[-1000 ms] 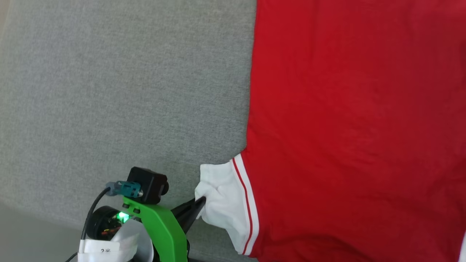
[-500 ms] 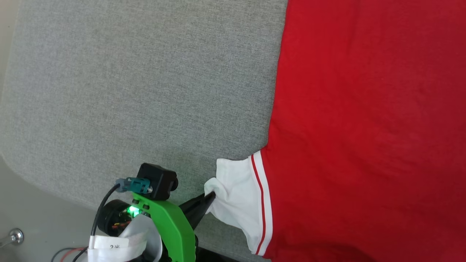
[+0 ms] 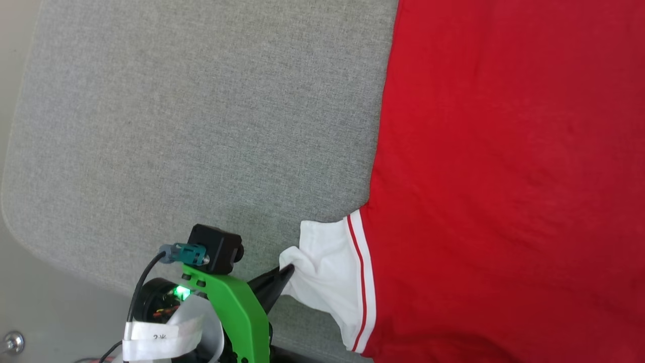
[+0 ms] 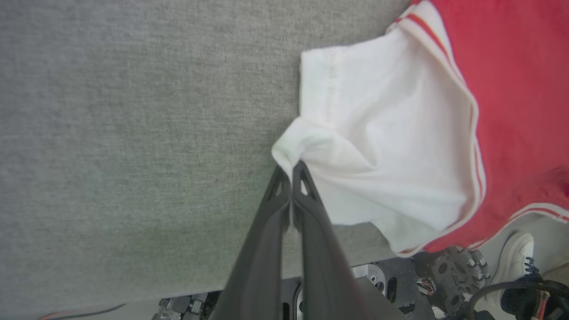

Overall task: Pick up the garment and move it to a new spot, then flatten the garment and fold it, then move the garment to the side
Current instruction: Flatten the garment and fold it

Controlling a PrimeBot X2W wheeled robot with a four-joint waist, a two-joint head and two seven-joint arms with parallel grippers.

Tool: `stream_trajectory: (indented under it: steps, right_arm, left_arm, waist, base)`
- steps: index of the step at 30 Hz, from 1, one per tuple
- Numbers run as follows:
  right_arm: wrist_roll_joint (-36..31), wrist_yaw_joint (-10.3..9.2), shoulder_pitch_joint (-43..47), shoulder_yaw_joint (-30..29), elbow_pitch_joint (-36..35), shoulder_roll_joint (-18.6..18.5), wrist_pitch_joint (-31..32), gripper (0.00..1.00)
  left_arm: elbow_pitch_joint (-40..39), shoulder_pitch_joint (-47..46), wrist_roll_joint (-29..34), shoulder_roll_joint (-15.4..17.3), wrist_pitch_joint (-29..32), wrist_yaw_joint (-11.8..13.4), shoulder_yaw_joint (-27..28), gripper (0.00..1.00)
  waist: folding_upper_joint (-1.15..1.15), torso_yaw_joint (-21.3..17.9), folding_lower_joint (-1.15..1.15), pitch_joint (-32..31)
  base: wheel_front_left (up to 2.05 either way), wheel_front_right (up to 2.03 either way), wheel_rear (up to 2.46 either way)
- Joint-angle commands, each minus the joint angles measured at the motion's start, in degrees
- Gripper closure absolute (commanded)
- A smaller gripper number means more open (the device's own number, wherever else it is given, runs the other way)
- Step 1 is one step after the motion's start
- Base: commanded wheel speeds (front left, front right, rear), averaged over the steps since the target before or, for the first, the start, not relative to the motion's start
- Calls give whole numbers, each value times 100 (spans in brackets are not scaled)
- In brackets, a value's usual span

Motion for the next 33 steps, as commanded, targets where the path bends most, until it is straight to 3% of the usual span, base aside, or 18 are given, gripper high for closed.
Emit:
stream_trajectory:
  steps: [1, 12, 22, 33]
  right_arm:
    - [38, -4, 333, 67, 169, -10, -24, 100]
    - [404, -4, 1547, 67, 384, 20, -677, 100]
    - [1034, -4, 2971, 143, -130, -20, -1201, 100]
    - [1322, -4, 4638, -383, -863, 137, -1460, 100]
  left_arm:
    - [-3, -92, 60, 34, 11, 35, 34, 100]
    - [98, 107, -61, 63, 46, 246, 175, 100]
    - [300, 433, -184, 55, 9, 403, 235, 100]
    - [507, 692, -263, -23, -114, 542, 277, 100]
  waist:
    - [0, -132, 0, -222]
    - [0, -622, 0, -1235]
    - [0, -1155, 0, -2070]
    - [0, -1535, 0, -2701]
  base:
    - [0, 0, 0]
    - [0, 0, 0]
    - [0, 0, 0]
    - [0, 0, 0]
